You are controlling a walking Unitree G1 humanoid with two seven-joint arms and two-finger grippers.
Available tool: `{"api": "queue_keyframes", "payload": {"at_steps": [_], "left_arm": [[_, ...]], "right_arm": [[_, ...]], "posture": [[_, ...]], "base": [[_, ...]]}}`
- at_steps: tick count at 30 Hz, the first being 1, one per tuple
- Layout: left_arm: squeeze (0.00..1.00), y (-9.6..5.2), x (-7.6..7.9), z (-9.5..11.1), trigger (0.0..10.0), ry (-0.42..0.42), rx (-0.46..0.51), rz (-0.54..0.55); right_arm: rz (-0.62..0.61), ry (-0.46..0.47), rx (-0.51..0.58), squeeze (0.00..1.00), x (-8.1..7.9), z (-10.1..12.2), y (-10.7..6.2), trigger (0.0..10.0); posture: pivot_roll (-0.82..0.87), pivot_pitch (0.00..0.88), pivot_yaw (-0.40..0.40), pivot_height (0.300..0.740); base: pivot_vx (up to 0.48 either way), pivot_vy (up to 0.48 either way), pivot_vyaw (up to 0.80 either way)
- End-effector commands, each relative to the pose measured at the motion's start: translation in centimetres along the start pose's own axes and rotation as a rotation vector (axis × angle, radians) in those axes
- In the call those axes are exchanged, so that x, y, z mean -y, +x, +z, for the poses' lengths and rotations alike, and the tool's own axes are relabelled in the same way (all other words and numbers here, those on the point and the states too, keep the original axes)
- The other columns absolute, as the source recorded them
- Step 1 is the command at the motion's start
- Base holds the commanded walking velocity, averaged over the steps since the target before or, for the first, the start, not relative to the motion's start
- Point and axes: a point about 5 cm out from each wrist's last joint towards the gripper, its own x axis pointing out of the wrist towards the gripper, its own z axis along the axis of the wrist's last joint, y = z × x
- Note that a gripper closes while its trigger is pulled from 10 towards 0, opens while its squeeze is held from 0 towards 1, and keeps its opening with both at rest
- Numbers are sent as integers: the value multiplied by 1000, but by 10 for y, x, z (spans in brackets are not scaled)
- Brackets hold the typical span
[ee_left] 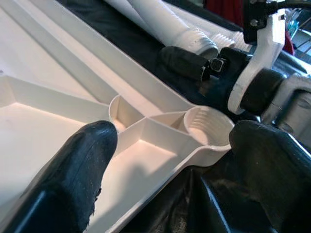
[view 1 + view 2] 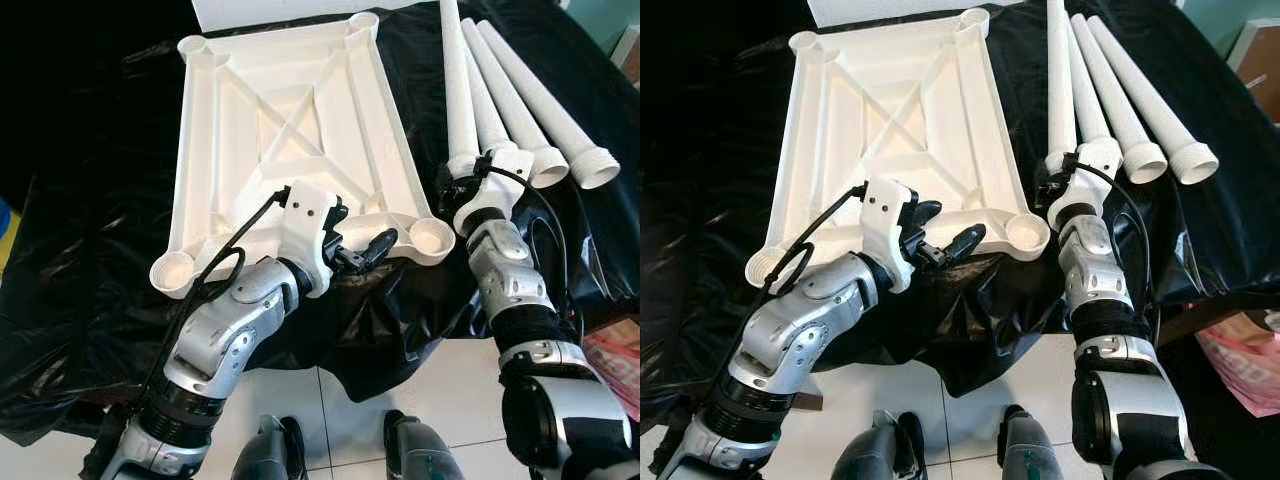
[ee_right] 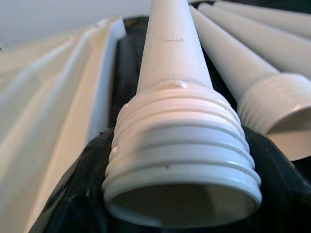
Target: Building children table
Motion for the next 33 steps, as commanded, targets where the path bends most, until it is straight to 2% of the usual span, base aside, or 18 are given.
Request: {"api": "queue_keyframes", "payload": {"at_steps": [1,3,5,6,8,9,12,14,15,16,18,19,22,30,32,33], "left_arm": [[0,3,-7,-1,10000,25,2,8],[0,4,-10,1,10000,-3,20,-15],[0,4,-10,1,10000,-12,26,-23],[1000,5,-11,4,10000,-39,41,-48],[1000,5,-11,4,10000,-39,41,-48],[1000,6,-12,6,10000,-55,53,-65],[1000,15,-17,23,10000,-60,114,-164],[1000,17,-18,27,10000,-68,131,-179],[0,19,-18,32,10000,-104,151,-212],[0,21,-18,39,10000,-142,184,-250],[0,23,-18,43,10000,-166,206,-275],[0,25,-20,47,10000,-221,231,-299],[0,31,-24,50,10000,-261,252,-312],[0,43,-29,44,10000,-318,201,-315],[0,45,-31,45,10000,-329,198,-314],[0,48,-36,50,10000,-355,205,-312]], "right_arm": [[36,19,70,0,-8,10,-12,10000],[64,-5,118,0,-10,15,-22,10000],[71,-11,125,0,-10,16,-24,10000],[95,-5,145,0,-12,18,-31,10000],[95,-5,145,0,-12,18,-31,10000],[111,4,156,0,-13,19,-37,10000],[234,7,185,0,-24,19,-52,10000],[264,8,187,0,-26,19,-55,10000],[297,7,183,0,-30,18,-58,10000],[336,8,177,0,-33,17,-62,10000],[359,8,171,0,-35,16,-65,10000],[397,14,162,0,-39,15,-69,10000],[457,25,149,0,-46,13,-75,10000],[551,2,125,0,-59,9,-90,10000],[561,0,121,0,-61,8,-92,10000],[587,-18,111,0,-65,5,-98,10000]], "posture": [[-132,124,37,740],[-132,121,36,740],[-132,121,36,740],[-129,115,32,740],[-129,115,32,740],[-129,115,32,740],[-132,106,27,740],[-132,106,27,740],[-132,104,26,740],[-134,100,26,740],[-134,99,26,740],[-135,98,27,740],[-143,99,29,740],[-163,103,42,740],[-165,103,43,740],[-166,103,48,740]], "base": [[0,0,0],[0,0,0],[0,0,0],[0,0,0],[0,0,0],[0,0,0],[0,0,0],[0,0,0],[0,0,0],[0,0,0],[0,0,0],[0,0,0],[0,0,0],[0,0,0],[0,0,0],[0,0,0]]}}
